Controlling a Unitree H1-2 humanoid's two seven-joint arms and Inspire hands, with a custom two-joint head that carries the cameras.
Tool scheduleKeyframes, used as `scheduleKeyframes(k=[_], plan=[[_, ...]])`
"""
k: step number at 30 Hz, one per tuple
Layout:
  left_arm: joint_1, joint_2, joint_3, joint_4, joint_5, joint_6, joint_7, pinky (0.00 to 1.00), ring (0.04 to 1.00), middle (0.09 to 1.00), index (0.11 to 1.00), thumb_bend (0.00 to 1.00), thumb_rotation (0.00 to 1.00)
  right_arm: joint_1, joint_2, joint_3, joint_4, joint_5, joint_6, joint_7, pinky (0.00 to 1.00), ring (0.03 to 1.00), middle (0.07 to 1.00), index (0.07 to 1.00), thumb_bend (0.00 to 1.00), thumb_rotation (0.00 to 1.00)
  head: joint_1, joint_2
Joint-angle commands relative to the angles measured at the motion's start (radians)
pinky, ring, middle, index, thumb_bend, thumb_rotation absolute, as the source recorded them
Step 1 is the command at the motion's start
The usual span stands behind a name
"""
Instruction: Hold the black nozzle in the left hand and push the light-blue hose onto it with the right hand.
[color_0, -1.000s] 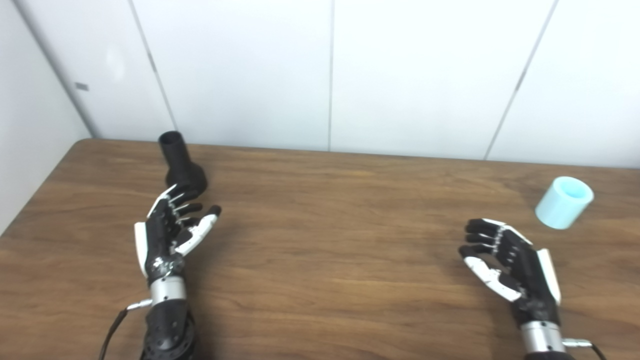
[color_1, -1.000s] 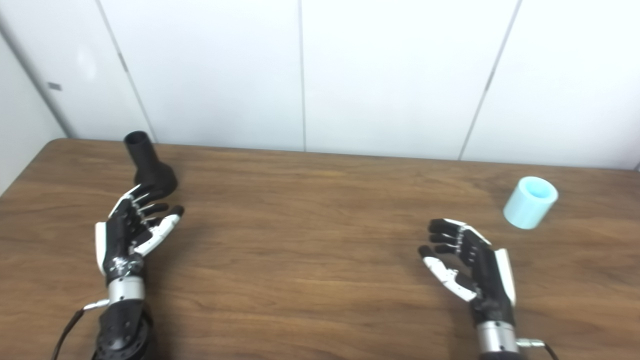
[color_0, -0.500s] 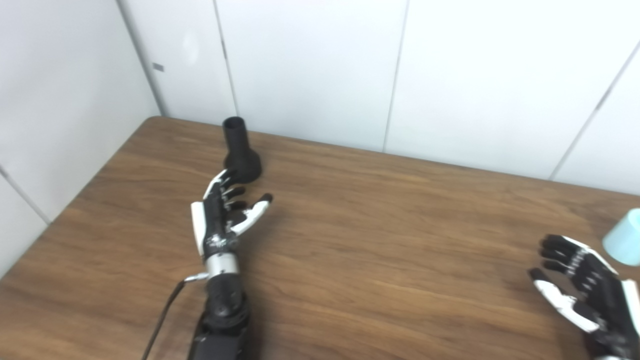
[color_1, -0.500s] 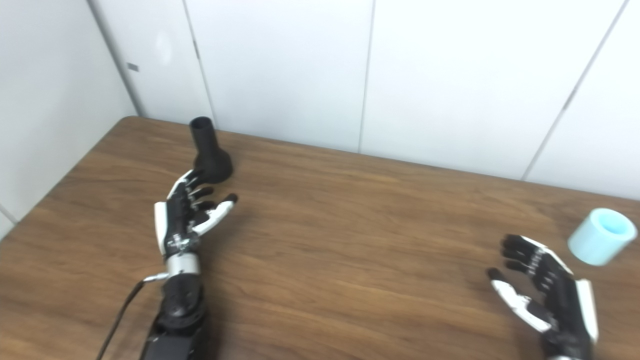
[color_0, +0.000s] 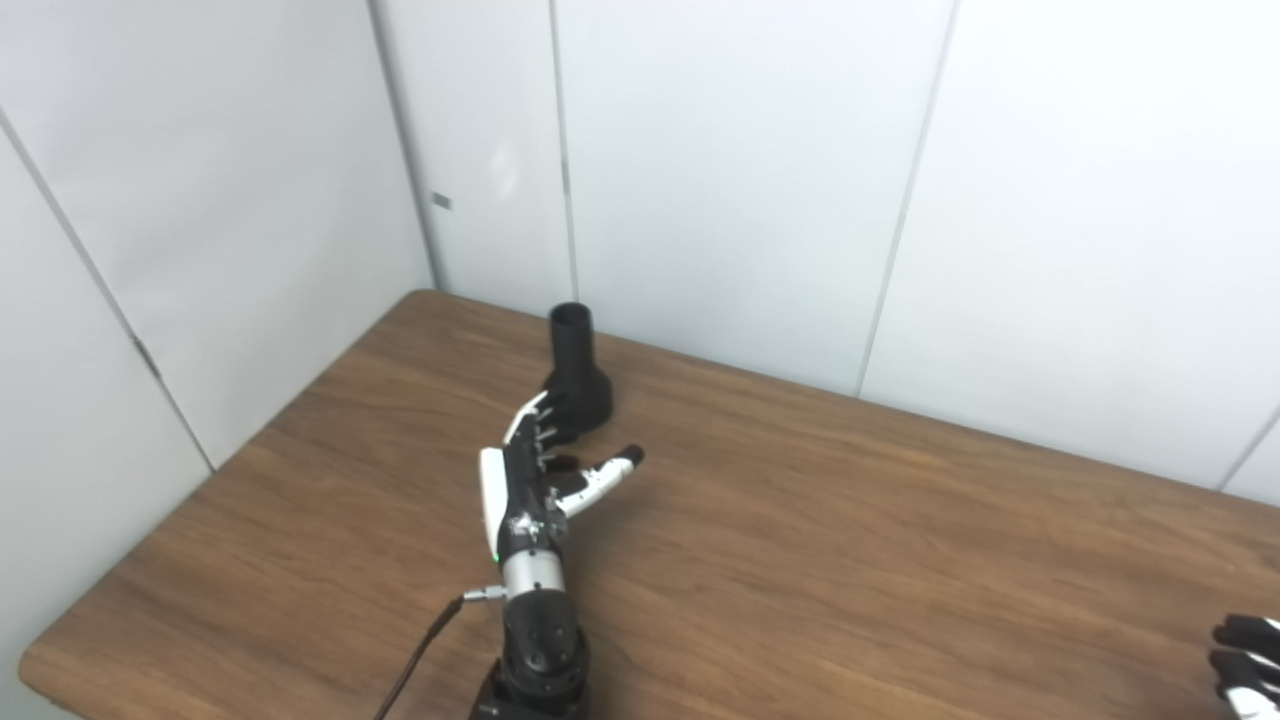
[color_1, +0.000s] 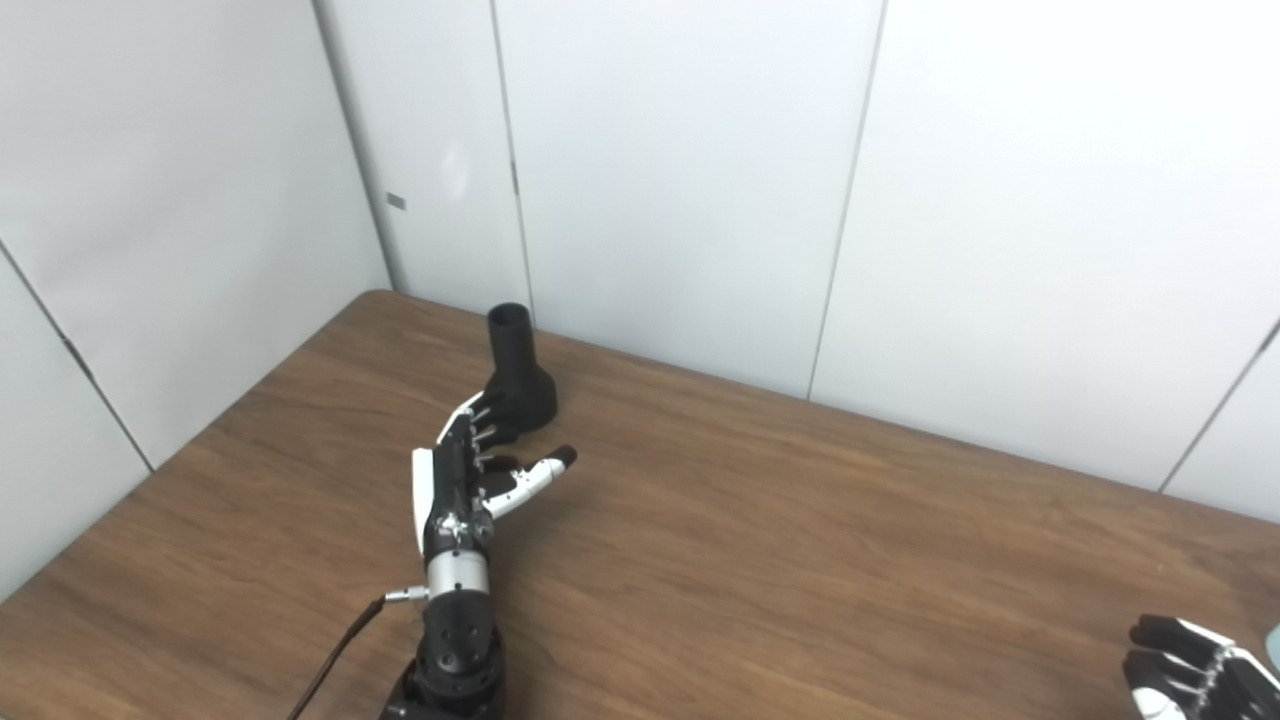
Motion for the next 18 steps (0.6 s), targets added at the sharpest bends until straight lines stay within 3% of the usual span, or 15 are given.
scheduleKeyframes(k=[1,10,18], plan=[[-0.025,0.004,-0.015,-0.001,0.056,-0.015,0.034,0.64,0.747,0.825,0.840,0.88,0.10,0.002,-0.003,-0.007,0.034,0.000,-0.032,-0.008,0.49,0.603,0.635,0.608,0.35,0.55,0.005,-0.003],[-0.025,0.011,-0.033,-0.024,0.139,0.047,0.070,0.72,0.817,0.886,0.931,0.84,0.14,0.004,0.001,-0.007,0.033,0.003,-0.014,-0.005,0.50,0.611,0.640,0.615,0.38,0.61,0.005,-0.007],[-0.028,0.012,-0.045,-0.031,0.171,0.077,0.088,0.67,0.791,0.871,0.938,0.85,0.16,0.004,0.002,-0.009,0.034,-0.003,-0.018,-0.009,0.48,0.604,0.636,0.608,0.42,0.64,0.005,-0.007]])
